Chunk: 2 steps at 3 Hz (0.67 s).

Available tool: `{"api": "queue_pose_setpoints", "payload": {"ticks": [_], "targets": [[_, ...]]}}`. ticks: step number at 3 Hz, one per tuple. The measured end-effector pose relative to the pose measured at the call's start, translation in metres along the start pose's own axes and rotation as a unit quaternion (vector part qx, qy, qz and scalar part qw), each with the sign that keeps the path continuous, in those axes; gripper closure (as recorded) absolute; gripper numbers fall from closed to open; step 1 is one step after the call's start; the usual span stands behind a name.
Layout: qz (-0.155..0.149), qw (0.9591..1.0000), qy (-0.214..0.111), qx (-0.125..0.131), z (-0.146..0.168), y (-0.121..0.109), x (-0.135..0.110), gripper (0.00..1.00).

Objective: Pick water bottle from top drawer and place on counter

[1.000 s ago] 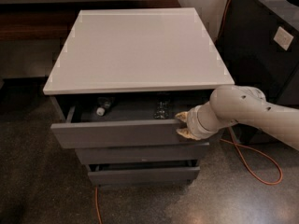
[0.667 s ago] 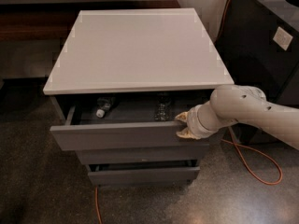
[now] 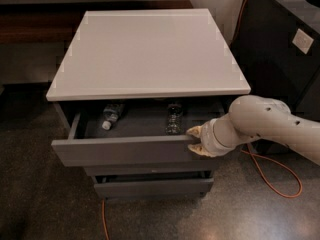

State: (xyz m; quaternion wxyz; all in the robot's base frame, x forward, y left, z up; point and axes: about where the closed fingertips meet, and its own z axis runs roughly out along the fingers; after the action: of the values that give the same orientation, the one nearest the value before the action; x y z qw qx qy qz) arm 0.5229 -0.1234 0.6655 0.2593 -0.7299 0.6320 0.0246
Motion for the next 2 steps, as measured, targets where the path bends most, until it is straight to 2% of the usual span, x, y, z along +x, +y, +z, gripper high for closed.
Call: {"api": "queue_pose_setpoints", "payload": {"ticks": [2], "targets": [[-0.001,1.0,-0.004,-0.001,-0.0042,0.0022,-0.0045,1.0]]}}
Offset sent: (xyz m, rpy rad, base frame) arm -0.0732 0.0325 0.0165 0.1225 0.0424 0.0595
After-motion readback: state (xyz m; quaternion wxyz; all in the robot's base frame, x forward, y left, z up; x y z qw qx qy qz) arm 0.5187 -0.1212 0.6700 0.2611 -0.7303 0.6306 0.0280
